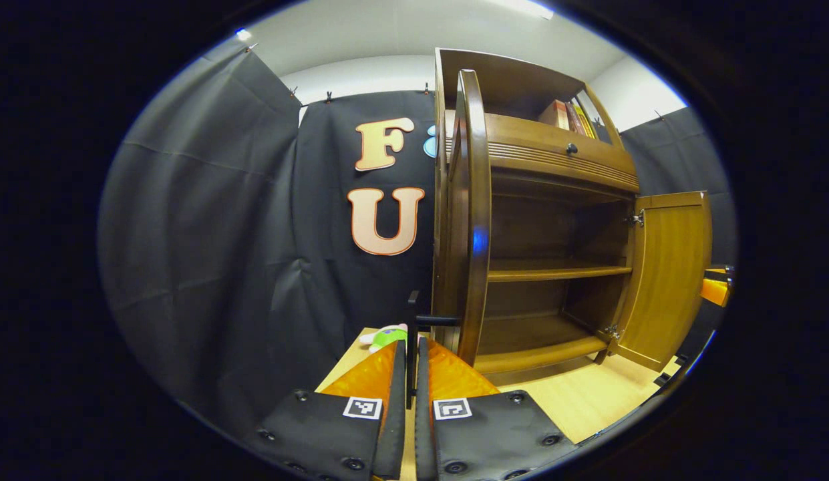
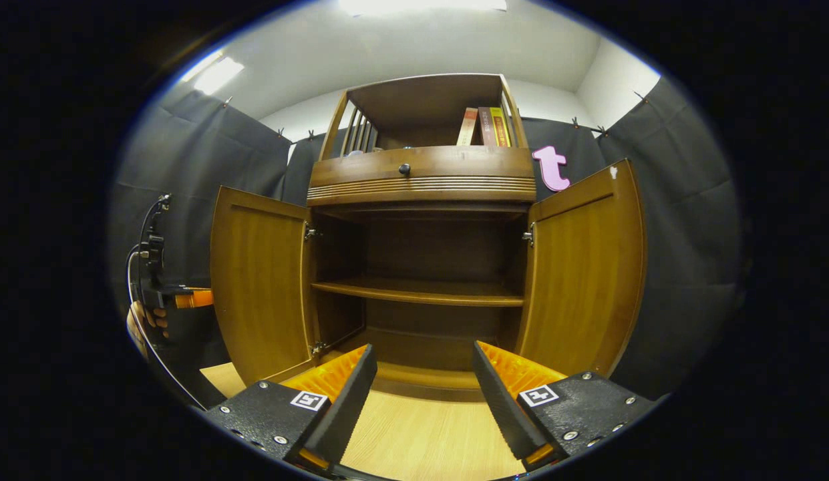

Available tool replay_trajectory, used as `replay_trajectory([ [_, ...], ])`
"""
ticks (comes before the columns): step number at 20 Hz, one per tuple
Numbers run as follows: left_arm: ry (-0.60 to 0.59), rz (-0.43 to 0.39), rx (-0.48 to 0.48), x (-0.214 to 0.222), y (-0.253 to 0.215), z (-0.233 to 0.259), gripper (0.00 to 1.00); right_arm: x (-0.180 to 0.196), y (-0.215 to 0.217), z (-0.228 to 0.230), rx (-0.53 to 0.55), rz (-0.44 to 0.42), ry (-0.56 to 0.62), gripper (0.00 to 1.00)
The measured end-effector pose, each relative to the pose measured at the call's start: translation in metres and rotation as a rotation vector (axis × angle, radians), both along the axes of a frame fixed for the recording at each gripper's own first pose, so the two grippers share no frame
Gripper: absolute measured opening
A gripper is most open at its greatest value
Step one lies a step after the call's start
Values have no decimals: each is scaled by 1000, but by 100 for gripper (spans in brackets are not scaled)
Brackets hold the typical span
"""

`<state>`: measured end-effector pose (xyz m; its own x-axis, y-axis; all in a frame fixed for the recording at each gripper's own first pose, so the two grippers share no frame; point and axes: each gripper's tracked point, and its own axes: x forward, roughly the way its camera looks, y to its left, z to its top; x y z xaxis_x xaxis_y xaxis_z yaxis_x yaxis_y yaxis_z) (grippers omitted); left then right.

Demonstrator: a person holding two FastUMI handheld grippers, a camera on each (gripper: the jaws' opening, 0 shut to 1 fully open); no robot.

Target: Open the right door of the double-door shoe cabinet with the right hand, and open the left door with the left hand.

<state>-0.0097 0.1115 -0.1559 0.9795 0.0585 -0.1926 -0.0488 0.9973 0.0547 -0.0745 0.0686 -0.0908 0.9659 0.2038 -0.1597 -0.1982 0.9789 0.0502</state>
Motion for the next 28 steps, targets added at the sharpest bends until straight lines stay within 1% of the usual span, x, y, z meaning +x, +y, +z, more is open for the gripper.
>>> replay_trajectory([
  [1,2,5,-5,-1,0,-2,14,1,3,1,1,5,0,89],
  [2,2,4,-13,-1,-2,-2,7,0,5,1,-1,7,-1,89],
  [5,8,-19,-26,-2,-3,-3,7,3,9,0,-5,7,-2,89],
  [6,10,-22,-16,-3,-2,-3,7,5,11,-1,-2,7,0,99],
  [7,15,-25,-12,-4,-3,-4,7,5,11,-2,0,7,1,99],
  [8,17,-30,-14,-4,-4,-4,7,6,11,-2,0,5,2,99],
  [9,19,-33,-16,-5,-3,-3,11,5,10,-4,0,4,4,89],
  [10,16,-33,-19,-5,-4,-2,14,6,10,-5,2,4,7,89],
  [11,9,-35,-23,-5,-5,0,7,7,10,-7,6,4,10,79],
  [12,3,-37,-25,-5,-6,3,7,8,9,-8,11,3,13,82],
  [13,-7,-40,-22,-4,-6,5,14,10,7,-9,14,0,17,85],
  [14,-18,-40,-18,-4,-6,8,14,12,6,-10,14,-5,17,89],
  [15,-28,-46,-20,-4,-9,10,14,15,2,-10,14,-13,17,89],
  [16,-22,-35,-26,-5,-9,11,14,17,-1,-11,14,-20,17,89],
  [20,-33,-38,-75,-4,-26,20,14,25,-13,-10,21,-44,16,89],
  [21,-40,-36,-76,-4,-26,22,22,27,-16,-8,23,-47,12,89],
  [22,-49,-32,-66,-3,-27,24,7,31,-18,-4,22,-52,7,89],
  [24,-66,-28,-44,2,-27,29,10,34,-29,0,18,-68,-6,89],
  [25,-70,-37,-42,3,-31,30,10,37,-35,3,19,-78,-10,99],
  [26,-69,-49,-41,4,-35,31,22,39,-42,7,23,-88,-15,99],
  [28,-73,-63,-30,4,-40,33,32,44,-52,18,26,-109,-33,99],
])
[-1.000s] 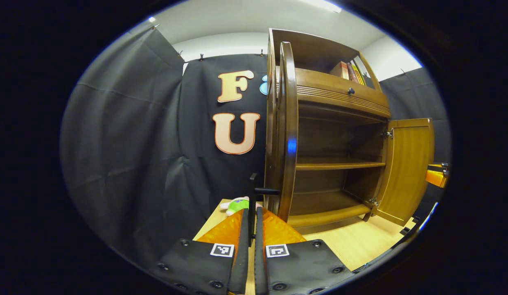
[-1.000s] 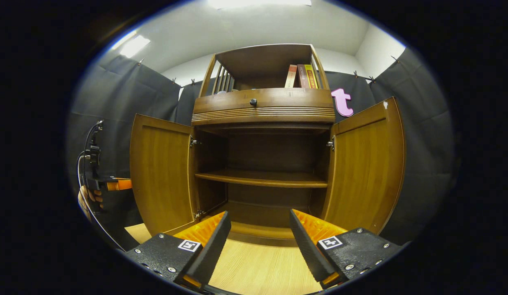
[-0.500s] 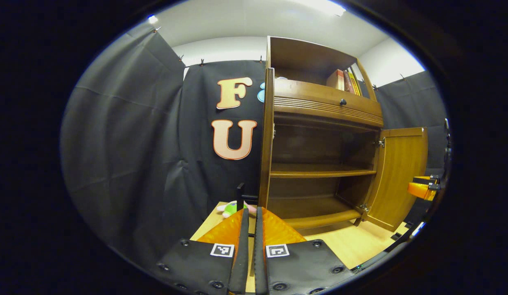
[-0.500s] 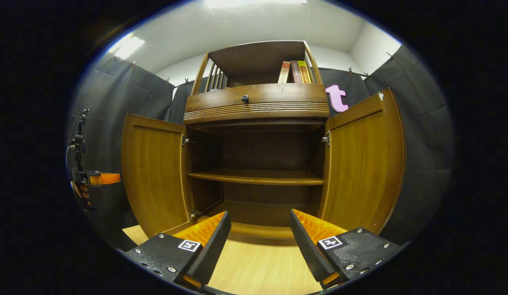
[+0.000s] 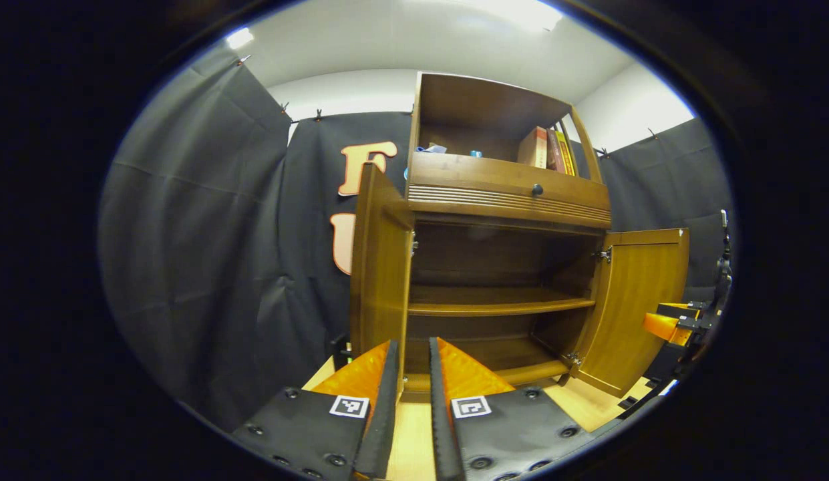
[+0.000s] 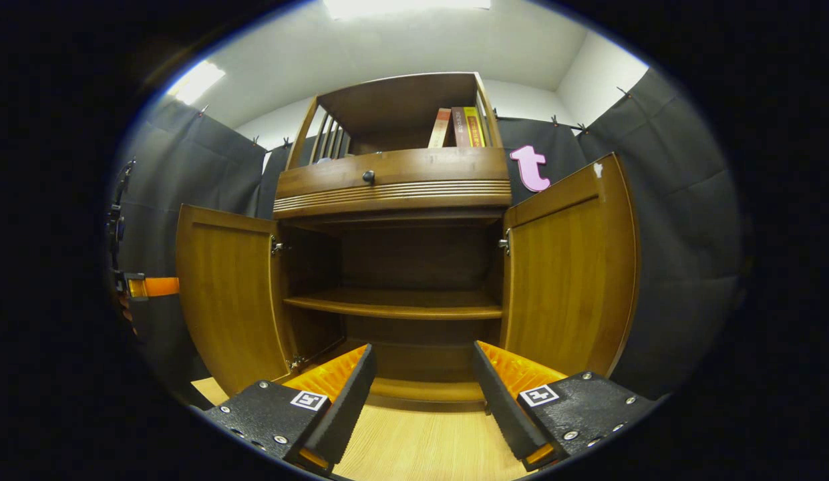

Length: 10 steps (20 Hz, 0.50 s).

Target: Open the right door of the double-door shoe cabinet with the right hand, and open the left door with the left hand.

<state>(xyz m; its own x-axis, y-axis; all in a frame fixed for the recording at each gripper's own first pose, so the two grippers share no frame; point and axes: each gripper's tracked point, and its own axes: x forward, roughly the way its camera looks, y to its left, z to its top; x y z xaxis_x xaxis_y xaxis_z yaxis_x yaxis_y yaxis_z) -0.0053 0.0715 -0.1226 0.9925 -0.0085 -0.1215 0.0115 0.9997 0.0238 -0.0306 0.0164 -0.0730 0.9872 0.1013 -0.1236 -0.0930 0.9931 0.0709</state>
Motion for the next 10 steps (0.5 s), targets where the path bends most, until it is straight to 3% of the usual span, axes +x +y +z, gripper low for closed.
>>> replay_trajectory([
  [1,-5,-14,6,1,-3,1,37,3,-5,4,-4,-9,-6,89],
  [2,-9,-23,14,3,-6,2,42,5,-9,9,-9,-19,-14,99],
  [5,-22,-45,27,6,-11,6,56,9,-21,18,-17,-39,-29,99],
  [6,-26,-53,23,6,-15,7,61,9,-24,20,-15,-42,-30,89],
  [8,-35,-63,13,10,-20,8,70,8,-29,23,-13,-50,-32,89],
  [9,-38,-76,6,10,-25,8,75,8,-33,25,-13,-54,-36,79],
  [10,-38,-76,6,11,-26,9,80,7,-36,26,-14,-59,-39,81],
])
